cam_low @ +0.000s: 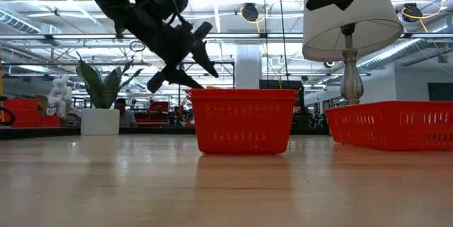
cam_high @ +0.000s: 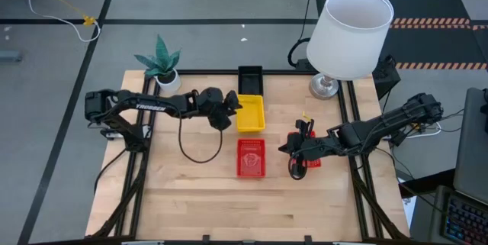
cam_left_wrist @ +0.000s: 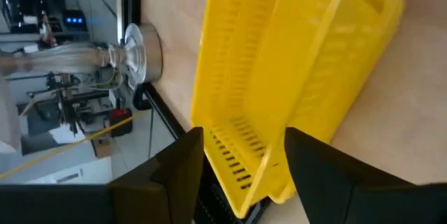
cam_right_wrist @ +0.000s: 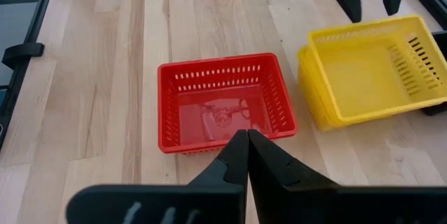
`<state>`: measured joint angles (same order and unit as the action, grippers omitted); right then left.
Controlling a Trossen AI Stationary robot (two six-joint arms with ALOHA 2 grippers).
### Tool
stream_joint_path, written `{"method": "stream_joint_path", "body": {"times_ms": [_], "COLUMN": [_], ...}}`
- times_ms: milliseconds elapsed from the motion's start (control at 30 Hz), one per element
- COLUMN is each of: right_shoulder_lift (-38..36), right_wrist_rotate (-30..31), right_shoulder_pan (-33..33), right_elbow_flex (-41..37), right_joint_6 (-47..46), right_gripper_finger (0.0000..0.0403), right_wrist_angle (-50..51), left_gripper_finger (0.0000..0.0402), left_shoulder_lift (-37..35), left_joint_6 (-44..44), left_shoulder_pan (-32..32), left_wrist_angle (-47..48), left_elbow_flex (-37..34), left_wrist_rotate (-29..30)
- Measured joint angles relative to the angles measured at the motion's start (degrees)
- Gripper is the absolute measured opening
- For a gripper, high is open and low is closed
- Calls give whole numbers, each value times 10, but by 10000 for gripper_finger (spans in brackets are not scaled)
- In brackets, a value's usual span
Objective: Stack baskets by color
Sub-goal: Stack the bottom yellow bin on top of the top yellow bin
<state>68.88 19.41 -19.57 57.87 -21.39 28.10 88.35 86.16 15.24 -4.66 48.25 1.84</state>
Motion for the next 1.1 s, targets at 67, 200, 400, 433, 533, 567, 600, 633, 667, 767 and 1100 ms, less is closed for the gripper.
{"method": "stream_joint_path", "body": {"times_ms": [67,200,400,433,533,567,600,633,667,767,1100], "right_shoulder_lift": [0,0,0,0,0,0,0,0,0,0,0], "right_wrist_rotate": [0,0,0,0,0,0,0,0,0,0,3], "right_shoulder_pan": [0,0,0,0,1,0,1,1,2,2,4], "right_elbow_flex": [0,0,0,0,0,0,0,0,0,0,0], "right_joint_6": [0,0,13,13,27,30,31,31,31,31,37], "right_gripper_finger": [2,2,2,2,2,2,2,2,2,2,2], "right_wrist_angle": [0,0,0,0,0,0,0,0,0,-2,-21], "left_gripper_finger": [209,211,212,212,212,212,212,211,211,211,125], "left_shoulder_lift": [-3,-3,-7,-16,-43,-57,-71,-82,-94,-116,-41], "left_joint_6": [-21,-41,-107,-134,-209,-242,-277,-312,-343,-416,-508], "left_shoulder_pan": [-14,-38,-59,-61,-60,-59,-56,-52,-45,-12,51], "left_wrist_angle": [2,4,4,14,38,62,81,90,104,179,144], "left_elbow_flex": [0,0,0,0,1,0,-1,0,2,0,-14], "left_wrist_rotate": [20,78,145,161,172,175,177,176,167,90,-30]}}
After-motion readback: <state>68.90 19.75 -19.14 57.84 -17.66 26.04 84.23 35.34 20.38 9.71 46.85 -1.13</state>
